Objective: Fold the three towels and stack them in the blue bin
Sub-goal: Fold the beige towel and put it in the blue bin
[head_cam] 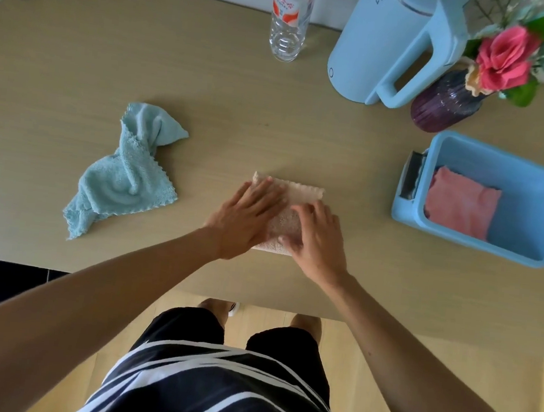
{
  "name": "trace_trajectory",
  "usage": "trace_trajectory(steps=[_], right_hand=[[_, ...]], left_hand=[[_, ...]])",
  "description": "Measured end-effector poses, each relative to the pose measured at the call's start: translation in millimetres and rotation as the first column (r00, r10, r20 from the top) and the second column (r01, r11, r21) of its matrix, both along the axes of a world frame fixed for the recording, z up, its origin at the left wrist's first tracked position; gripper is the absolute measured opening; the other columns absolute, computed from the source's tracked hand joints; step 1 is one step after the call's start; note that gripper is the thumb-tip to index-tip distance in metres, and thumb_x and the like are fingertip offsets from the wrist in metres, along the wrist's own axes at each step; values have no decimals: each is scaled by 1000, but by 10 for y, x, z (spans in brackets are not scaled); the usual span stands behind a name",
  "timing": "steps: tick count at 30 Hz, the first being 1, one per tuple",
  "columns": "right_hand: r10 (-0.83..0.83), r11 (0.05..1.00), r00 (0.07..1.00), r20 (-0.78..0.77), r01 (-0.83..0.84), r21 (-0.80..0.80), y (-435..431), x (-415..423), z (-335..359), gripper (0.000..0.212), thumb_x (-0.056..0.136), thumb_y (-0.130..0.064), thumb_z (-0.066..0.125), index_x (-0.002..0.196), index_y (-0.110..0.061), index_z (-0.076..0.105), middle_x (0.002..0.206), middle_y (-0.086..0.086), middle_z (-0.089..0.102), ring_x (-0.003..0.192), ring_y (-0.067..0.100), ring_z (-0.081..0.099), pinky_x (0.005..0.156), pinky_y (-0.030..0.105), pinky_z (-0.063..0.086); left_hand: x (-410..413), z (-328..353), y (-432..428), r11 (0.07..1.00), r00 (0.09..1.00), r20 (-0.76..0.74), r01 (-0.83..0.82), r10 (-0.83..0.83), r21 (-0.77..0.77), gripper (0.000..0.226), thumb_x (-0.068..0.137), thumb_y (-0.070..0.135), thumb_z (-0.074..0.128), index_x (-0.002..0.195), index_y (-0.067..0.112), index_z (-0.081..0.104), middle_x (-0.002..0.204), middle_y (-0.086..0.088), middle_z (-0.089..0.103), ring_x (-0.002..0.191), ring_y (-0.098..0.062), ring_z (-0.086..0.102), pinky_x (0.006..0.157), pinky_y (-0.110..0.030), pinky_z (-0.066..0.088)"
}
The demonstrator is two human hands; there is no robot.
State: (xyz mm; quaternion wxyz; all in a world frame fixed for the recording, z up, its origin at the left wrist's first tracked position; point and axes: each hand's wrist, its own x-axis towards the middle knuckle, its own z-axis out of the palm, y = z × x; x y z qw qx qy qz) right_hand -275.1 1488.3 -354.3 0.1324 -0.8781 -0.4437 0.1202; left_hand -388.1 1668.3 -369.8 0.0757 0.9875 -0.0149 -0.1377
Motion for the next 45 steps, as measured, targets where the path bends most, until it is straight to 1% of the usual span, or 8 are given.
trace_trajectory(steps=[6, 23, 28, 31, 35, 37, 41, 45], right_hand=[[-84, 993, 996, 34, 86, -79, -56, -174, -59, 50, 80, -46, 73, 122, -23, 57, 122, -2, 51, 109, 21, 51, 94, 35, 43], [-351, 930, 936, -7, 348, -119, 26, -399, 44, 59, 68, -25, 82, 120, -21, 55, 121, 2, 55, 114, 26, 53, 93, 38, 45], [-463, 869, 857, -226, 490, 76, -64, -310, 200, 75, 74, -29, 84, 137, -16, 44, 130, 5, 48, 119, 21, 51, 95, 36, 48], [-464, 776, 752, -468, 600, 194, -78, -186, 443, 84, 80, -32, 81, 147, -14, 33, 136, 9, 45, 118, 18, 52, 96, 29, 46], [-267, 584, 264, -927, 809, 62, -29, 99, 843, 89, 82, -30, 80, 151, -32, 24, 131, 3, 60, 118, 15, 62, 103, 38, 50], [-182, 551, 186, -966, 833, 57, -56, 274, 1012, 83, 77, -27, 83, 143, -37, 34, 109, -1, 72, 108, 17, 68, 102, 46, 51], [-119, 504, 294, -948, 841, 197, -202, 613, 1434, 55, 86, 1, 71, 123, -30, 44, 93, 3, 75, 87, 14, 71, 75, 30, 56], [-108, 487, 432, -895, 808, 332, -544, 997, 1676, 46, 87, 8, 65, 115, -20, 41, 91, -7, 72, 77, 8, 66, 69, 27, 55]], left_hand=[[29, -29, 15, 1000, 998, -63, -3, 3, -6, 81, 97, 58, 35, 159, 20, -1, 167, -6, -8, 153, -32, -11, 123, -57, 4], [574, 332, -55, 917, 922, -208, -362, 327, -164, 42, 86, 46, 62, 118, 19, 63, 112, -2, 68, 108, -25, 62, 98, -38, 36], [555, 670, 22, 600, 786, -357, -616, 504, -511, 26, 74, 24, 75, 63, 23, 52, 61, 5, 53, 69, -25, 60, 53, -26, 36], [528, 976, 66, 290, 697, -441, -669, 566, -684, 14, 76, 18, 78, 85, 18, 66, 75, 4, 66, 68, -15, 62, 54, -24, 45], [528, 1330, -15, -119, 661, -496, -529, 564, -840, 42, 79, 13, 80, 116, 8, 63, 107, -16, 71, 96, -30, 72, 78, -40, 62], [595, 1501, -103, -217, 670, -490, -451, 558, -865, 46, 79, 17, 78, 120, 8, 60, 115, -23, 68, 104, -37, 69, 85, -50, 59], [838, 1807, -324, -284, 642, -439, -336, 629, -898, 42, 82, 14, 75, 120, 10, 60, 111, -18, 72, 100, -31, 72, 77, -39, 59], [1138, 1969, -597, -69, 618, -286, -350, 732, -934, 47, 81, 19, 74, 121, 18, 48, 95, -10, 75, 78, -19, 70, 64, -39, 59]])
